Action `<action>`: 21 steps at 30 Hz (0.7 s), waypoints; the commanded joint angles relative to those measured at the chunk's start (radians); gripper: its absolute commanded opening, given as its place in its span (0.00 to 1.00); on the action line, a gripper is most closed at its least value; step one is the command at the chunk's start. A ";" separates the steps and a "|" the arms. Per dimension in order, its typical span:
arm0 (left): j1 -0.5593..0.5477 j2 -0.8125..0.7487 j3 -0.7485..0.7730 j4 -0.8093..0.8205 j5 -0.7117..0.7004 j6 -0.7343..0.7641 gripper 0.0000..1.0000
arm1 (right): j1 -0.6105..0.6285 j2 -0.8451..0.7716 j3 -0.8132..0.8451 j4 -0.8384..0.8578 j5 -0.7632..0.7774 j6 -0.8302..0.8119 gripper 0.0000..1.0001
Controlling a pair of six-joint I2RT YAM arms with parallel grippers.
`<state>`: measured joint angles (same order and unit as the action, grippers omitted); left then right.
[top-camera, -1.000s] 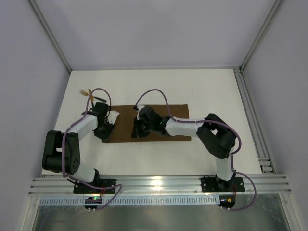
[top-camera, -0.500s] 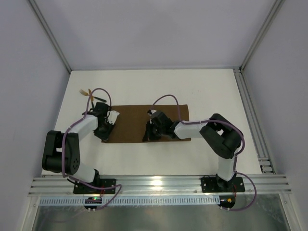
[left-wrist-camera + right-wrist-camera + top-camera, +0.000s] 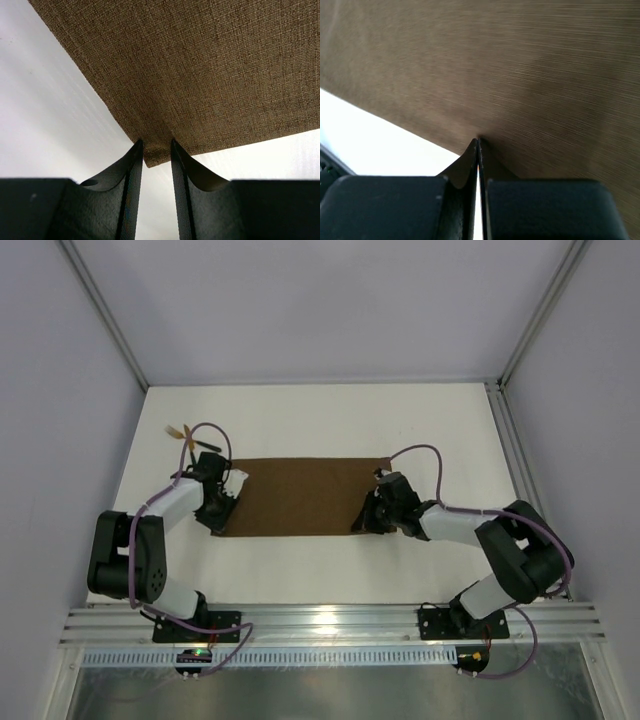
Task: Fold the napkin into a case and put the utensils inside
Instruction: Smooth out the rectangle-folded napkin at the center of the board, then pick up the rectangle-folded napkin from the center of the board.
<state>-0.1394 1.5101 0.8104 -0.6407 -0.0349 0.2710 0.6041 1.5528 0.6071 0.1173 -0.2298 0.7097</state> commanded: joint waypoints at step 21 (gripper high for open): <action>0.006 -0.028 -0.007 0.041 0.007 0.017 0.32 | -0.356 -0.448 -0.092 -0.399 0.093 -0.177 0.13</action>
<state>-0.1390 1.5055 0.8112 -0.6395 -0.0364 0.2729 0.2512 1.1557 0.4580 -0.2169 -0.1593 0.5697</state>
